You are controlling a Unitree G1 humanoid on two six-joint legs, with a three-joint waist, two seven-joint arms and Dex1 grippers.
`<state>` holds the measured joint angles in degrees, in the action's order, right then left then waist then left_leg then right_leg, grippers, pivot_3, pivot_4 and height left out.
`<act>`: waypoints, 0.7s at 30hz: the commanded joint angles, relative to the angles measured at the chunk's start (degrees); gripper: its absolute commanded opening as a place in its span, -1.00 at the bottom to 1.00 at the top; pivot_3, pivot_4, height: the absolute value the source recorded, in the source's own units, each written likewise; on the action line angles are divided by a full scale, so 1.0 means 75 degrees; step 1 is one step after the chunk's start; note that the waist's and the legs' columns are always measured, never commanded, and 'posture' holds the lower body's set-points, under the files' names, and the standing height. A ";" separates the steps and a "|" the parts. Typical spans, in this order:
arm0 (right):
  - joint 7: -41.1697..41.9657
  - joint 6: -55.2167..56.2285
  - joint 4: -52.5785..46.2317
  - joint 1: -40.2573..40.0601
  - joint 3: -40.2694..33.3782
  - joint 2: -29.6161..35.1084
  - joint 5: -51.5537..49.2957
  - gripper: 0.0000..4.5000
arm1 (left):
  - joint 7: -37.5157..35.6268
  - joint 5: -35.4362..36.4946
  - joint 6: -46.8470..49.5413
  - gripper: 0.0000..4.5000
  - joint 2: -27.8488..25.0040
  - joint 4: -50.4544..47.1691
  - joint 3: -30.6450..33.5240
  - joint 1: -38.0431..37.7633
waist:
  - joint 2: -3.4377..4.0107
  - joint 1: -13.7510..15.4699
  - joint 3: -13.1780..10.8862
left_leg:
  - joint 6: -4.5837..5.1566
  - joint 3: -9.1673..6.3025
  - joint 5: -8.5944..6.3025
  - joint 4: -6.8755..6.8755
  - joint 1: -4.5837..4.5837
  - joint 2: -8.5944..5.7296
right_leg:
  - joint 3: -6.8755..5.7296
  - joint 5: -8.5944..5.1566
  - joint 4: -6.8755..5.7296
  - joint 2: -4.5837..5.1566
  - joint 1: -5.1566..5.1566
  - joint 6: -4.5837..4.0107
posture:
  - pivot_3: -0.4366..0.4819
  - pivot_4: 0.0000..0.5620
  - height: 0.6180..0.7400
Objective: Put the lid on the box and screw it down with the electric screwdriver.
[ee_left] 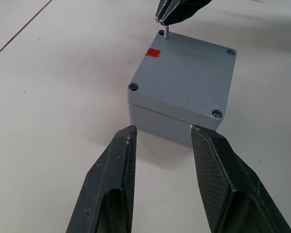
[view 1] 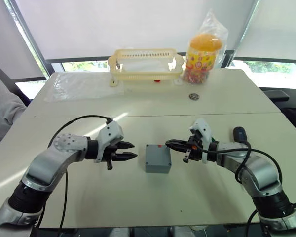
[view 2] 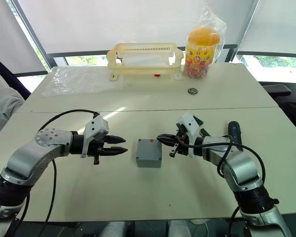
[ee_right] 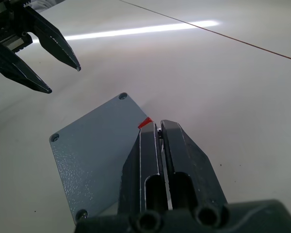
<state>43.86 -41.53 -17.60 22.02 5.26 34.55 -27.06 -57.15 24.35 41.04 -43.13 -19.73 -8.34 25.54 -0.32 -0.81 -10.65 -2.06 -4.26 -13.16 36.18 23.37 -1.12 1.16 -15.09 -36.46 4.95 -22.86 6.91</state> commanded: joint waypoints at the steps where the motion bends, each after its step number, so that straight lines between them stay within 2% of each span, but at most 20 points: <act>1: -0.0031 0.0123 0.0083 0.0007 0.0006 -0.0049 0.0124 -0.99 | 0.0019 0.0007 -0.0087 -0.22 0.0032 -0.0081 0.0036 0.0147 | 0.0000 0.0000 0.0000 | 0.0000 0.0000 0.0000 0.0000 0.0000 0.0000 | 0.0000 0.0000 0.0000 0.0000 0.0000 0.0000 | -0.05 -0.47 1.00; 21: -0.0018 0.0160 0.0093 -0.0090 -0.0248 0.0119 0.0164 -0.99 | -0.0053 -0.0068 -0.0224 -0.22 0.0052 0.0024 -0.0021 0.0165 | 0.0000 0.0004 0.0000 | 0.0000 0.0000 0.0000 0.0001 -0.0001 0.0000 | 0.0000 0.0000 0.0000 0.0001 0.0002 0.0000 | -0.05 -0.47 1.00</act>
<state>43.72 -40.73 -16.00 21.05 4.58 34.86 -25.91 -57.31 24.18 40.48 -42.70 -18.82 -8.51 25.56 -0.32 -0.78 -10.64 -2.06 -4.26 -13.16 36.18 23.36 -1.12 1.16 -15.09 -36.46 4.95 -22.84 6.91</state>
